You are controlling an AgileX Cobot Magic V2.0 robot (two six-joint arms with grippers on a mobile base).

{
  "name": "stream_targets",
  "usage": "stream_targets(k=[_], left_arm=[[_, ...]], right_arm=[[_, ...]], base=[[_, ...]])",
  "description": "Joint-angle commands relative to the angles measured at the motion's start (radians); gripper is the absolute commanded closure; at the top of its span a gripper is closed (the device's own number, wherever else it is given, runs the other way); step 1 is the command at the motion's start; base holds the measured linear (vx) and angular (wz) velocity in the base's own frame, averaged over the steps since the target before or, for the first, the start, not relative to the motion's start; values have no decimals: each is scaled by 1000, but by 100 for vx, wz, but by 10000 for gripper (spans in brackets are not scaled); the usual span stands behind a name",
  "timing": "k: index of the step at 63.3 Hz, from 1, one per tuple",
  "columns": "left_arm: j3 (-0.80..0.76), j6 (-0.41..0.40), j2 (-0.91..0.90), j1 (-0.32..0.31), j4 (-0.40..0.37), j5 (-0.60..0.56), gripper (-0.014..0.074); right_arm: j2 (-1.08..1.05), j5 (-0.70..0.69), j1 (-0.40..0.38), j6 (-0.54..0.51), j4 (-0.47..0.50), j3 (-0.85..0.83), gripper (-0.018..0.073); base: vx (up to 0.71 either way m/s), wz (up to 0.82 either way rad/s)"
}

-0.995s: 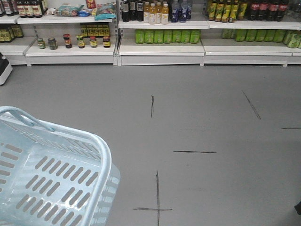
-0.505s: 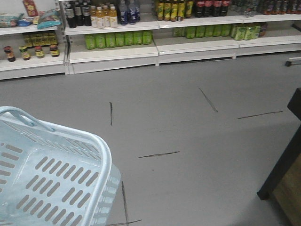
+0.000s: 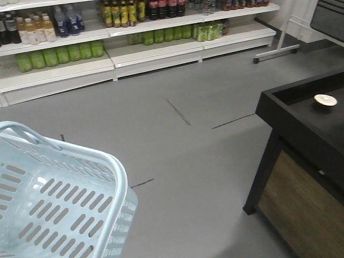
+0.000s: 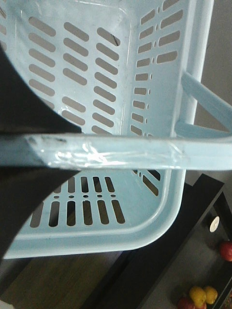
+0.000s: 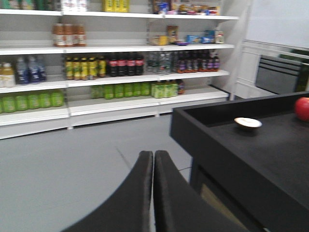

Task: Pick three apples into basket with both arms
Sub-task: 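Turn the base toward the table with red apples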

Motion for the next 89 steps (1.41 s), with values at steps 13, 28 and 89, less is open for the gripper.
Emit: stream_targets(k=[13,28,89], left_arm=[[-30,-7,9,-1,-20,-94,603],[-30,-7,9,-1,-20,-94,603],[-30,-7,9,-1,-20,-94,603]], right_arm=[[-11,-70,-5,-8,-6,13,564],[-11,-70,-5,-8,-6,13,564],[-11,-70,-5,-8,-6,13,564]], base=[[13,-50],[14,-53],[14,-59]])
